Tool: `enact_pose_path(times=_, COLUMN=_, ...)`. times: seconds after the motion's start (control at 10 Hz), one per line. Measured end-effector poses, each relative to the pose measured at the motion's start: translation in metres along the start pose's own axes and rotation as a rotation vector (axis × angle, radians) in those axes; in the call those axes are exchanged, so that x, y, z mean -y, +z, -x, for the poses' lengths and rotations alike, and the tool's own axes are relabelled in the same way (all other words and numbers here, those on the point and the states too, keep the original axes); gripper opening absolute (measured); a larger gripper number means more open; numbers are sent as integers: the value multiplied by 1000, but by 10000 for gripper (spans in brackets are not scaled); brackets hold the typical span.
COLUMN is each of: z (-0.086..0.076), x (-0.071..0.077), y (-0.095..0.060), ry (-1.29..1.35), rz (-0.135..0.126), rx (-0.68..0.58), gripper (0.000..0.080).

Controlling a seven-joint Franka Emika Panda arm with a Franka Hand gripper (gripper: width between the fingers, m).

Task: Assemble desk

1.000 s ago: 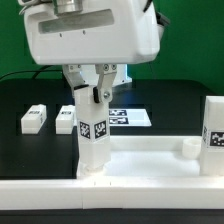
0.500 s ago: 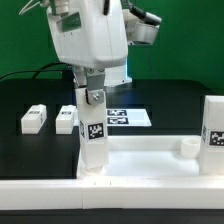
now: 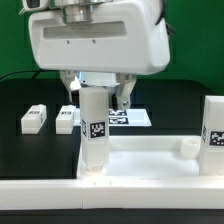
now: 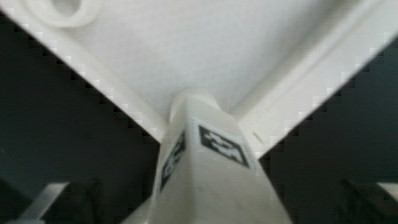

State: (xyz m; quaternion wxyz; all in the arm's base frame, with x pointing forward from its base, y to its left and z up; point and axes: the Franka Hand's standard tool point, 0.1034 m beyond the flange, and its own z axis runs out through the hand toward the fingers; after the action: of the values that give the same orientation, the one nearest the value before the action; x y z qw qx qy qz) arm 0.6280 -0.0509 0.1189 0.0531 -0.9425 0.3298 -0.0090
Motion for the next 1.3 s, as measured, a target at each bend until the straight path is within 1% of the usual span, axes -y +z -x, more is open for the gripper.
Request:
enact_pose_path(times=0.3, z=0, x=-1, y=0, ry=-235, rz=1, rx=0, gripper=649)
enact_pose_path(times=0.4, z=-1, x=-4, y=-1, ry=-473, rz=27, rx=17, gripper=649)
enact_pose_path(times=0.5, z=-2, x=-3, y=2, ry=-656, rz=34, rx=30, gripper=649)
enact_pose_path(times=0.6, z=-1, x=-3, y=4, ry=-679, rz=33, rx=35, gripper=649)
enact_pose_path(times=0.8, z=-1, x=-4, y=5, ry=-644, rz=34, rx=35, gripper=637)
enact_pose_path(times=1.0, z=-1, x=-5, y=5, ry=-533, rz=36, rx=32, gripper=286)
enact_pose_path(times=1.2, z=-1, x=-4, y=5, ry=-356, rz=36, rx=25, gripper=288)
enact_pose_path(times=1.3, z=-3, x=-3, y=5, ry=-188, rz=33, rx=1, gripper=288)
